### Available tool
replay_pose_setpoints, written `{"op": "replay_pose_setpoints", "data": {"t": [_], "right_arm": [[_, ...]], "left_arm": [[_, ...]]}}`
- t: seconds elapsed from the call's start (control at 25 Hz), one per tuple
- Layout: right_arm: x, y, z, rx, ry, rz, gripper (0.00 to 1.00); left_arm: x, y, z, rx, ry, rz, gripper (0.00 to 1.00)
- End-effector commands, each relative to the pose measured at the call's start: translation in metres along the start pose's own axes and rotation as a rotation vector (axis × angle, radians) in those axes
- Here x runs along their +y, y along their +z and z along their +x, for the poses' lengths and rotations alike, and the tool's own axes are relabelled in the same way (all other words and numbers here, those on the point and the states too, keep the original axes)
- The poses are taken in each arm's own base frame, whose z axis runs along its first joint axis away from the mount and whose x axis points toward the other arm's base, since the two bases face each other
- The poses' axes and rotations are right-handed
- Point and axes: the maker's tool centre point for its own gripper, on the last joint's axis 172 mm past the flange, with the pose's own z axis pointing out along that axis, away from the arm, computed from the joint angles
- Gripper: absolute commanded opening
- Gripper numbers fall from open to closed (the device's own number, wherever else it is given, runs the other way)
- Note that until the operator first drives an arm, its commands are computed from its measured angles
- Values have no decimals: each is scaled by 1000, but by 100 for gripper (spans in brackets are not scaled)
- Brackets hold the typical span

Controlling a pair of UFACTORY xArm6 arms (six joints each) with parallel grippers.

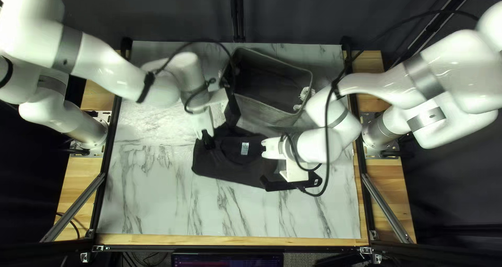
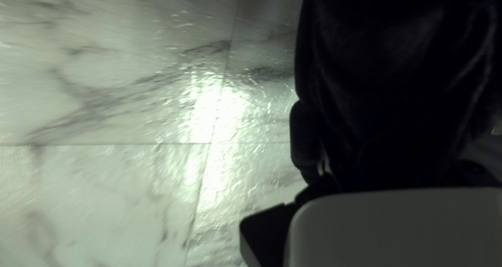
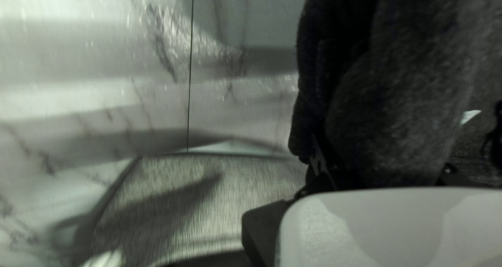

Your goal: Pick up a folded sweatshirt and place it into a fabric basket

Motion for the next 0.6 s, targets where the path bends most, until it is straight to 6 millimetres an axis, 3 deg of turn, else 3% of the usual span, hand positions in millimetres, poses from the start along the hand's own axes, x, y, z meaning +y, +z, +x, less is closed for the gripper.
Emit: {"op": "replay_pose_setpoints", "data": {"t": [0.04,0.44,0.6], "right_arm": [[-13,-12,-49,-22,14,8,0],[-55,-40,-185,-55,90,11,0],[-65,-40,-217,-56,117,9,0]], "left_arm": [[-23,-44,25,-14,4,25,0],[-90,-125,94,-39,8,39,0],[-110,-139,112,-41,16,41,0]]}}
